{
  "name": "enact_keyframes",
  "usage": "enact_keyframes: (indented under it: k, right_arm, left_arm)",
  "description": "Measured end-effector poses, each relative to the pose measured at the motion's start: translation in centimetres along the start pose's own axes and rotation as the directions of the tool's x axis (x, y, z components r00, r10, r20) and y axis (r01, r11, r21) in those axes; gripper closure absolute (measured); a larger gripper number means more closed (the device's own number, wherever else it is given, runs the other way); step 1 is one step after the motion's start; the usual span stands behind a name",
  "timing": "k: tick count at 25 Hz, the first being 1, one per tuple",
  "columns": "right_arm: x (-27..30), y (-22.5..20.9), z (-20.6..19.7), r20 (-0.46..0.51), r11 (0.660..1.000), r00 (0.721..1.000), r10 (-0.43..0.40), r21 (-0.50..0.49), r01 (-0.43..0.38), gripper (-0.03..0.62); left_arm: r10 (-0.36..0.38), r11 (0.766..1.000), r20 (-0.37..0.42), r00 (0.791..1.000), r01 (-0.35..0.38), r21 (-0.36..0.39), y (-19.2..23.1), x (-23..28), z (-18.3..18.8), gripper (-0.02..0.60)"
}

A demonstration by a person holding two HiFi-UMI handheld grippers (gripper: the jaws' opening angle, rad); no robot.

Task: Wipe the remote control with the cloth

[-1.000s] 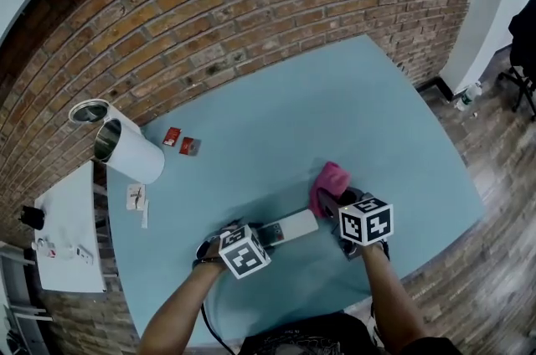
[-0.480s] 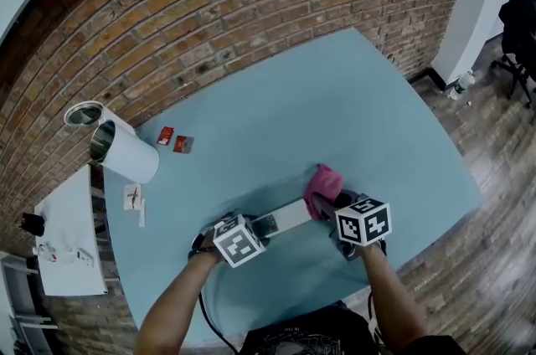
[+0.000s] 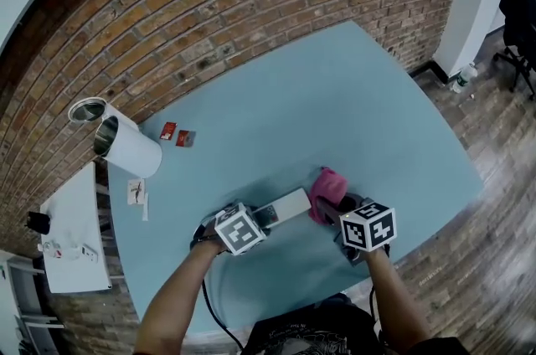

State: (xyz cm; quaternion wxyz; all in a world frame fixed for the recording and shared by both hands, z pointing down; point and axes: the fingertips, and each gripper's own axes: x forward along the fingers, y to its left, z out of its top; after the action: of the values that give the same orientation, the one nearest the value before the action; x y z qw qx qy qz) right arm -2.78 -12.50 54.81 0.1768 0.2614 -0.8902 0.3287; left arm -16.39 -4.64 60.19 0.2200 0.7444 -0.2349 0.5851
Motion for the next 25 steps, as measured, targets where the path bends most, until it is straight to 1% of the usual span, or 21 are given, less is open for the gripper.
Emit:
enact_keyframes:
  k: [12, 16, 25]
  right_arm:
    - [-0.6, 3.2, -2.7, -0.035, 0.998, 0.997, 0.062, -0.011, -0.062, 0.528]
    - [-0.2, 4.7, -3.3, -0.052, 0.996, 0.995, 0.088, -0.022, -0.089, 0.528]
    - [1.6, 8.0, -4.3, -0.095, 0.988, 0.985, 0.144, -0.049, -0.15, 0.528]
  left_arm:
    - [0.006, 1.0, 0.006, 1.0, -0.006, -0.009, 0.1, -0.1, 0.0, 0.307]
    - [0.012, 1.0, 0.029, 1.0, -0.012, -0.001, 0.3, 0.2, 0.3, 0.308]
    - [0.001, 1.0, 0.016, 1.0, -0.001, -0.006, 0.0, -0.2, 0.0, 0.307]
